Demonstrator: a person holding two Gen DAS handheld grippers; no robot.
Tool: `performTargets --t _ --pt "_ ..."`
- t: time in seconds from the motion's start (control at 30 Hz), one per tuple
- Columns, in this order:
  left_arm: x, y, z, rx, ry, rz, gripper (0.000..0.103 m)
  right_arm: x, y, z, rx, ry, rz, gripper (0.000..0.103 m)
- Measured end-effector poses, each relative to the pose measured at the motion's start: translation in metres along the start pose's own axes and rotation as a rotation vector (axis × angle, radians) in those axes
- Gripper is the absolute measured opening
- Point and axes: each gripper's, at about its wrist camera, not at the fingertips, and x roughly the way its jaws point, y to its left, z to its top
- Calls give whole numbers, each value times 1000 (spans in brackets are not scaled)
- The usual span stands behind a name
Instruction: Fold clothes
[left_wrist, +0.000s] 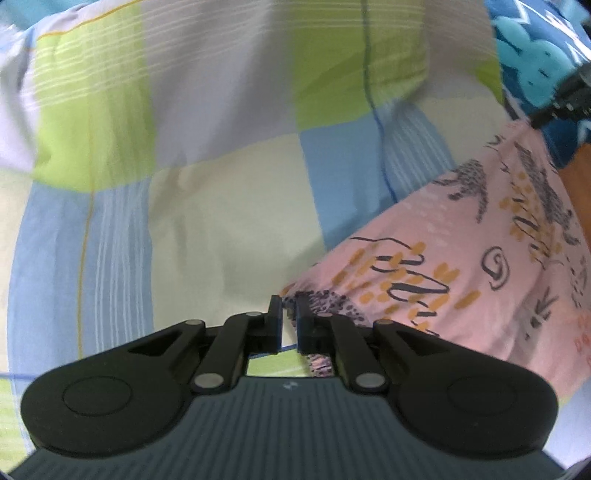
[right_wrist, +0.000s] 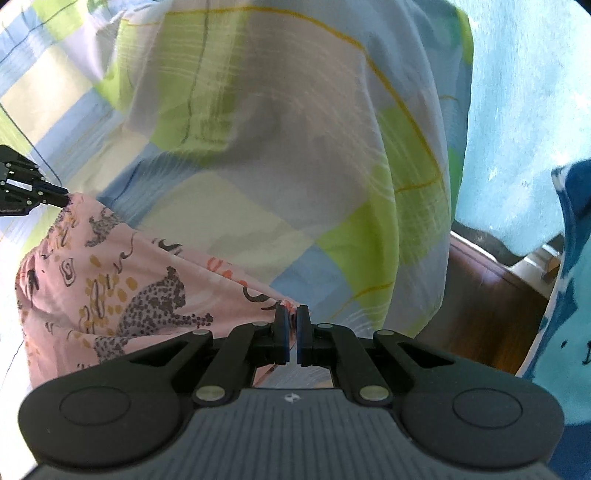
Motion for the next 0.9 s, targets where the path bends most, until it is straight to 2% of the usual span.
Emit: performTargets --t 0.07,0.17,0.3,0.4,0.43,0.5,0.63,0.8,0.9 --pt "-3 4 -3 -52 -6 41 19 4 -5 -1 34 25 0 2" --pt "-14 12 -10 -142 -31 66 19 5 -5 2 42 53 2 3" --pt "-38 4 -24 -180 -79 116 19 -4 -2 6 1 22 -37 3" --pt "-57 -18 -37 -183 -127 122 19 -12 -3 9 -20 -10 -33 4" --pt "-61 -27 -42 -178 -144 127 20 -15 -1 10 -40 -20 -25 5" --pt "-68 -46 -50 -176 -170 113 20 -19 7 9 -91 -29 -8 15" --pt "-76 -86 -72 -172 -226 83 20 -15 20 2 -186 -34 1 19" --pt "-77 -121 -99 -201 -298 97 20 -4 11 -10 -163 -65 34 21" --pt "-75 -134 -112 -255 -373 125 20 3 3 -20 -141 -114 61 21"
